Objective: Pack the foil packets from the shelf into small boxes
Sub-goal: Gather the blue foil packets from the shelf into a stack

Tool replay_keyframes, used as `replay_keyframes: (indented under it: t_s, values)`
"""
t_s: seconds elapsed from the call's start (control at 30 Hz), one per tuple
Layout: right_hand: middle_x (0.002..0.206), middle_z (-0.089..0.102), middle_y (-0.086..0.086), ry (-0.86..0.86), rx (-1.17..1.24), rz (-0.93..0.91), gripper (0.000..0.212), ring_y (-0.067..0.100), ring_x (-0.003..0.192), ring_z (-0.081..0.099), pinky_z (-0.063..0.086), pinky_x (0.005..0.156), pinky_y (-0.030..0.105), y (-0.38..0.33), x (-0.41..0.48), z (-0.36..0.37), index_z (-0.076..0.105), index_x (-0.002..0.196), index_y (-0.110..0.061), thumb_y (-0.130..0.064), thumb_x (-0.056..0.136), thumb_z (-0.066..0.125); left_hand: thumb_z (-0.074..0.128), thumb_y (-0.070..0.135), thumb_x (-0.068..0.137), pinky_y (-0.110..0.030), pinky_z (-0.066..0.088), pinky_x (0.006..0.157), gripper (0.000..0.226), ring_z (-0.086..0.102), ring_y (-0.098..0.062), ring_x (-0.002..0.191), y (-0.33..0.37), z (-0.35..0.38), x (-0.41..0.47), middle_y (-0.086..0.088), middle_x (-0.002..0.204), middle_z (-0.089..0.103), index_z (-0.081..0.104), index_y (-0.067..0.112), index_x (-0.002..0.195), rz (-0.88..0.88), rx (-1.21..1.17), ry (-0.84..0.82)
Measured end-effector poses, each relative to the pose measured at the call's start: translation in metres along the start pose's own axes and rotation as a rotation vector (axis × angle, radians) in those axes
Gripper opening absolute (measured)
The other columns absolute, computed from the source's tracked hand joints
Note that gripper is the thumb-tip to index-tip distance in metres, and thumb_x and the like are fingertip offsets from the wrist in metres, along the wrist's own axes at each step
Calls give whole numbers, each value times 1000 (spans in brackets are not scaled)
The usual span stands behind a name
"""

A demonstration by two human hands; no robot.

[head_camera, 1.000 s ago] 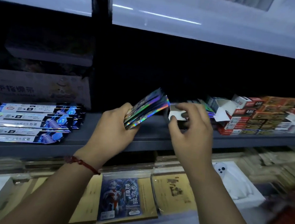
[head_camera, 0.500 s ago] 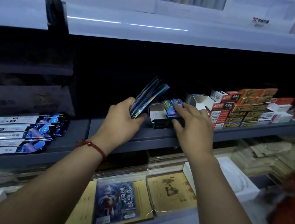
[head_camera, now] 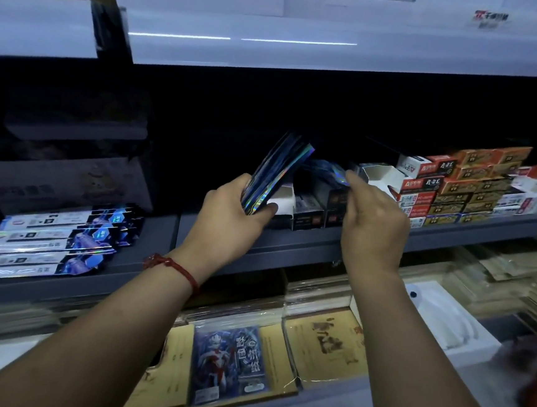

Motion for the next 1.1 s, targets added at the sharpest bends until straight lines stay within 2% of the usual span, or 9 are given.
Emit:
replay_keyframes:
  t_s: [0.07,0.13,0.3,0.37,0.53,0.7,0.83,0.93,1.1]
  values:
    - [75,72,14,69,24,30,26,31,60,65,42,60,26,2,6,-14,76,115,-1,-6,97,56,74,27,89,-18,37,52,27,47,-8,56,-3,-5,-4,0,67,55,51,25,76,-12,-14,3]
    - [79,74,15,114,83,67,29,31,64,67,48,59,30,4,11,-26,75,116,-1,-13,101,53,74,28,89,-24,40,56,26,49,-12,58,-7,-11,-9,-3,68,57,53,21,77,-31,-29,8]
    - [84,76,14,123,141,40,28,30,70,70,43,62,27,-17,35,-52,75,117,-2,-14,102,55,76,28,89,-17,35,51,29,44,-5,52,-13,-34,-22,13,56,50,51,23,75,-56,-99,68]
    - [81,75,13,31,157,25,26,28,69,68,36,63,24,-33,48,-56,77,115,-7,-14,101,56,77,29,90,-16,36,52,31,44,-5,52,-11,-47,-27,13,57,49,50,27,75,-44,-152,110]
    - [71,72,8,-332,193,-45,18,30,71,68,52,66,37,-84,68,-57,81,102,-16,-16,98,64,78,29,89,-9,38,57,26,54,6,57,13,-91,-41,26,62,60,53,30,83,37,-231,258]
    - [51,56,-19,-755,264,-125,9,-2,57,57,51,66,30,-132,61,-46,81,94,-19,-16,94,72,79,31,89,-23,43,58,28,50,-6,57,22,-144,-35,9,63,53,57,13,86,108,-232,413]
    - [49,55,-31,-930,357,-152,11,-12,52,56,37,54,7,-164,48,-34,77,85,-20,-12,91,74,91,43,66,-18,45,58,50,53,-1,61,28,-136,-31,10,69,59,62,14,95,89,-352,35]
    - [46,55,-24,-947,439,-127,21,-8,47,53,36,52,9,-175,44,-27,68,74,-22,-12,91,75,92,41,56,-20,54,83,71,65,-1,93,16,-100,-46,10,103,72,60,21,116,-16,-378,-367]
    - [46,53,-14,-997,601,-2,15,0,42,47,35,46,9,-176,35,-10,71,78,-8,-8,92,73,89,11,73,-22,57,69,31,68,-11,75,-7,-86,-68,5,82,72,68,14,97,-186,-387,-467]
Point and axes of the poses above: each hand's wrist, its own x-axis towards the middle knuckle, its own z-axis out of the palm, y = z × x, the point moved 8 cm from there along x, towards the middle knuckle
